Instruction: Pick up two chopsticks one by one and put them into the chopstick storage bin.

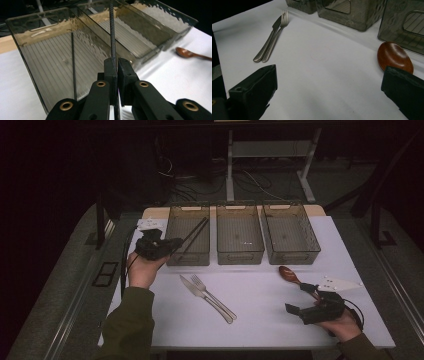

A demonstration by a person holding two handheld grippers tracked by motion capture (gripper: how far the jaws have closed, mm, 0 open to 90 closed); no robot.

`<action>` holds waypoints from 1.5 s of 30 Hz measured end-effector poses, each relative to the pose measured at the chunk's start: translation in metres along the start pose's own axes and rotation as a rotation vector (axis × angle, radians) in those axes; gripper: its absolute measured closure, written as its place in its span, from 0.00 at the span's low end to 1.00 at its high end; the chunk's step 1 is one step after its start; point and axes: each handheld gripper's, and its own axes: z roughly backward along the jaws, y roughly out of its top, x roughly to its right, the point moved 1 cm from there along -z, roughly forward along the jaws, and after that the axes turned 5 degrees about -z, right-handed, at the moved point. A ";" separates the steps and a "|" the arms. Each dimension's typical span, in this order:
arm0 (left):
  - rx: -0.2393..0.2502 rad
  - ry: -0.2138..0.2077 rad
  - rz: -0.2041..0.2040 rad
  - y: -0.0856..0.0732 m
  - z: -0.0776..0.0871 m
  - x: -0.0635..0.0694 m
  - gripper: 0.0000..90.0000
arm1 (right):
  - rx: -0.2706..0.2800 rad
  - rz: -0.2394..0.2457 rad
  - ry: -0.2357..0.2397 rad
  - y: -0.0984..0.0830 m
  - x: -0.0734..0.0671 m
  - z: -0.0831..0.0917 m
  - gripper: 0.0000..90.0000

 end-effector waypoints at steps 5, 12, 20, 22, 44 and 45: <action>-0.003 0.035 0.019 0.008 -0.014 -0.009 0.95 | 0.000 -0.001 0.001 0.000 0.000 0.000 0.01; -0.015 0.069 0.035 0.019 -0.038 -0.023 0.95 | 0.003 -0.002 0.003 0.000 0.000 0.001 0.01; -0.012 0.101 0.029 0.025 -0.066 -0.035 0.95 | 0.011 0.000 0.008 0.000 0.000 0.002 0.01; -0.023 0.109 0.022 0.026 -0.072 -0.038 0.95 | 0.010 -0.001 0.008 0.000 0.000 0.002 0.01; -0.066 0.167 0.024 0.019 -0.095 -0.056 0.80 | 0.015 -0.010 0.011 0.000 0.000 0.003 0.01; -0.070 0.162 0.019 0.019 -0.095 -0.054 0.78 | 0.015 -0.011 0.010 0.000 0.000 0.003 0.01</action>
